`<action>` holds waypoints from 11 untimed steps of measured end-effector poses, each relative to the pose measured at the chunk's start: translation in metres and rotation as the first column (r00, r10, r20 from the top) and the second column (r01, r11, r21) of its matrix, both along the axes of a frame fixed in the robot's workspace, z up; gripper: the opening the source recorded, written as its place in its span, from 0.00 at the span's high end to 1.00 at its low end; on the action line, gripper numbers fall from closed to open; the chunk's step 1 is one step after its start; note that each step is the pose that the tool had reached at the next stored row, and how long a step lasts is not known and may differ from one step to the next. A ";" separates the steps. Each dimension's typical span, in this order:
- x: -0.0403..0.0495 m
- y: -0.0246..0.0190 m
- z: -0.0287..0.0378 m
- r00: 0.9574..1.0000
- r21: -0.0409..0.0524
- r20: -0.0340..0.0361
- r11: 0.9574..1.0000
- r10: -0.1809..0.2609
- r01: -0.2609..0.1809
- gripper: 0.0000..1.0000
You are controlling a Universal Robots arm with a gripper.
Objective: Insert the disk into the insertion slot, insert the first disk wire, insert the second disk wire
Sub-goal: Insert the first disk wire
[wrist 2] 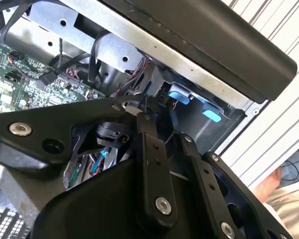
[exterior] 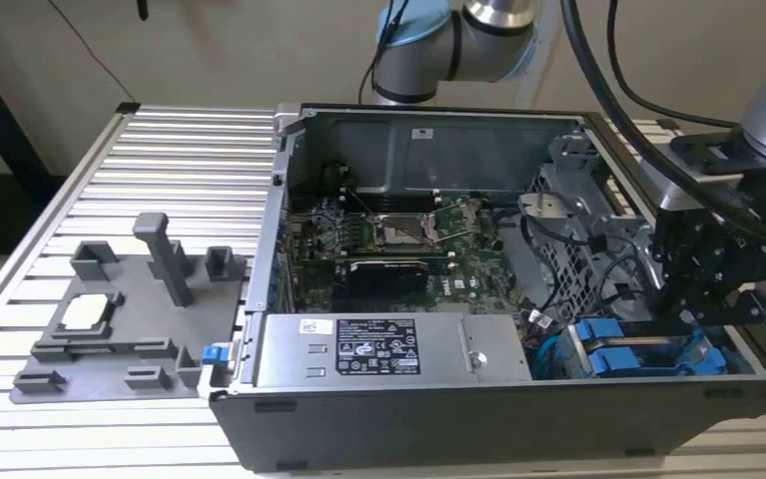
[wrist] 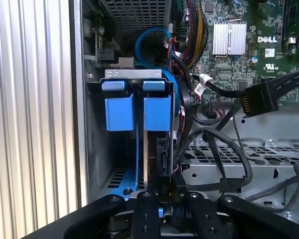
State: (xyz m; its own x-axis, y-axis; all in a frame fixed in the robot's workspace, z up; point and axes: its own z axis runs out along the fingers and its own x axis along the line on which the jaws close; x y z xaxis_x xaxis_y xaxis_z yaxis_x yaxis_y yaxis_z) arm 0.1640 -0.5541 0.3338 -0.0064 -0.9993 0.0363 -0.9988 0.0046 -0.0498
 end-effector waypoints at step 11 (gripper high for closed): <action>0.0000 0.0000 0.0419 1.000 -0.001 0.000 1.000 0.000 0.000 0.74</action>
State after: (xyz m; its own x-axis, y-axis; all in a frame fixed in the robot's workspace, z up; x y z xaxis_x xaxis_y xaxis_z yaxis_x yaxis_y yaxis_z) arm 0.1640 -0.5541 0.3757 -0.0065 -0.9993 0.0369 -0.9988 0.0046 -0.0498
